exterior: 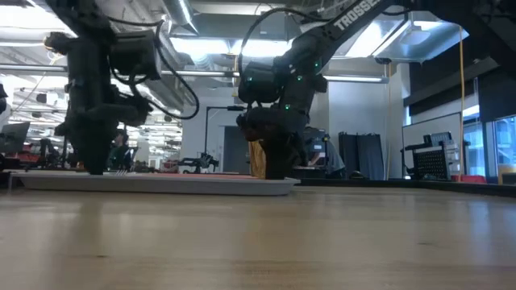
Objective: Pick and place plate/cup/fork/spoon on tray
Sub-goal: Move the tray serving tray to the center of the table
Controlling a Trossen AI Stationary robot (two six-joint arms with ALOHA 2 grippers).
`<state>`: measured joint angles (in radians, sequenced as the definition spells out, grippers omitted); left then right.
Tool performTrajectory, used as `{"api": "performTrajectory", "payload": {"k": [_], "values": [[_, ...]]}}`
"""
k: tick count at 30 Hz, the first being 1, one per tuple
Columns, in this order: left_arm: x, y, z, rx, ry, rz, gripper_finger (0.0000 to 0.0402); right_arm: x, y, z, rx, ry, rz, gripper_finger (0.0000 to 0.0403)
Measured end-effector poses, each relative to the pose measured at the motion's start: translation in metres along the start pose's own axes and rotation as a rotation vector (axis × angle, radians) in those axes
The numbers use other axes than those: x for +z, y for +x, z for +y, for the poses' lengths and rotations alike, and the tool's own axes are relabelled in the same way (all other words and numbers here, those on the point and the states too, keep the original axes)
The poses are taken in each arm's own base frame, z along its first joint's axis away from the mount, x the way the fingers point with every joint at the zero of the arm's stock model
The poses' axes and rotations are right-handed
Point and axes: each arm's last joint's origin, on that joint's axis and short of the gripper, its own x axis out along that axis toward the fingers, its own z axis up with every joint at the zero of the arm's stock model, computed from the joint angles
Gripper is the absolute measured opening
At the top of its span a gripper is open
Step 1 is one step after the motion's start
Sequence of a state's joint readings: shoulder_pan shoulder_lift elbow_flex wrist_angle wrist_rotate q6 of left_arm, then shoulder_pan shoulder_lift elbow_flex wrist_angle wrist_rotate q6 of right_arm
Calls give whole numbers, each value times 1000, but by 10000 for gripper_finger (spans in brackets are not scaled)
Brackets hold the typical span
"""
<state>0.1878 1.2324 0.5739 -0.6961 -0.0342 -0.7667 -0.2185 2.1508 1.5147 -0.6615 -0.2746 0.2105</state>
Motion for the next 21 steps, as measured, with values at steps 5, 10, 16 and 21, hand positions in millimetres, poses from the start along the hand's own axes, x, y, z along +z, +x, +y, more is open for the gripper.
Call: {"api": "performTrajectory", "payload": {"k": [5,10,16,21], "values": [[-9,10,6,16,-27,21,0,0,3,-1,12,15,12,5],[-12,14,8,-1,-36,33,0,-2,3,-1,30,28,31,5],[-11,15,5,-51,-38,39,0,-8,5,7,36,23,80,5],[-11,15,0,-107,-41,47,0,-15,7,11,26,25,140,5]]}}
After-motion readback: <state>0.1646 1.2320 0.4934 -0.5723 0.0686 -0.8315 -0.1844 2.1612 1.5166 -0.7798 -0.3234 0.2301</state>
